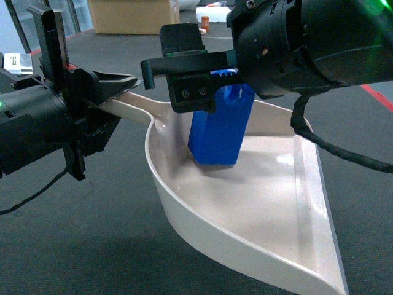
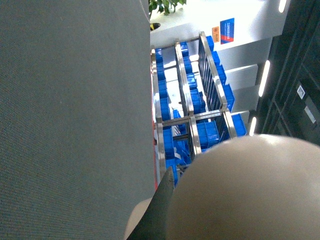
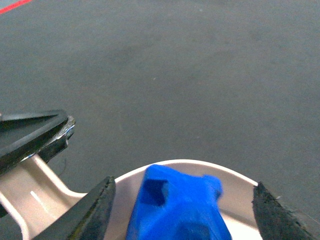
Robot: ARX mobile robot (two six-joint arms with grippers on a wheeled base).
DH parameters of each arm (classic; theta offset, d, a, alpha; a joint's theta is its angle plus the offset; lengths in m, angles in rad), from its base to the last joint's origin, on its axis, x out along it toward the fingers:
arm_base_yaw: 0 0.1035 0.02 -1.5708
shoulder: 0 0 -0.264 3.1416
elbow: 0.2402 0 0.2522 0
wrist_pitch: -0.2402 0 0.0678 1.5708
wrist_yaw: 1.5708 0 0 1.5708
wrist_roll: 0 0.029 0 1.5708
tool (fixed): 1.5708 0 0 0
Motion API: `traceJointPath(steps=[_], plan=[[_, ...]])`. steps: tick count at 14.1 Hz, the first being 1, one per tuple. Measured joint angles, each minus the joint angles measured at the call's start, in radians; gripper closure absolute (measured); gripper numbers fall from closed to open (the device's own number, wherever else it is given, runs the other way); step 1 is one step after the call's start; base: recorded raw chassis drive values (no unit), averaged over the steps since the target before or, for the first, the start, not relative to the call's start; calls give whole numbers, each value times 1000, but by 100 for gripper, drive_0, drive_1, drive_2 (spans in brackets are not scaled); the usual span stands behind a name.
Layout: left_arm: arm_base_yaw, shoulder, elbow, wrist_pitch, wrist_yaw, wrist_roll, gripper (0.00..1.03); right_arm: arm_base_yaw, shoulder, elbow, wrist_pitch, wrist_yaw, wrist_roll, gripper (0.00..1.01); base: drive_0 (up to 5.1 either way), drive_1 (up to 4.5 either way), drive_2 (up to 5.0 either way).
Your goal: Place part in tray to right shelf
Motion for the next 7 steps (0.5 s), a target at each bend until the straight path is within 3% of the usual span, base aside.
traceJointPath(steps=[2, 5, 7], plan=[[1, 1, 0, 3, -3, -1, 89, -23, -74, -34, 49, 36, 0, 3, 0, 0, 0], [1, 1, 0, 2, -2, 0, 89, -133, -347, -191, 82, 44, -3, 3, 0, 0, 0], [0, 1, 0, 2, -2, -1, 89, -244, -519, -348, 42, 51, -44, 3, 0, 0, 0]])
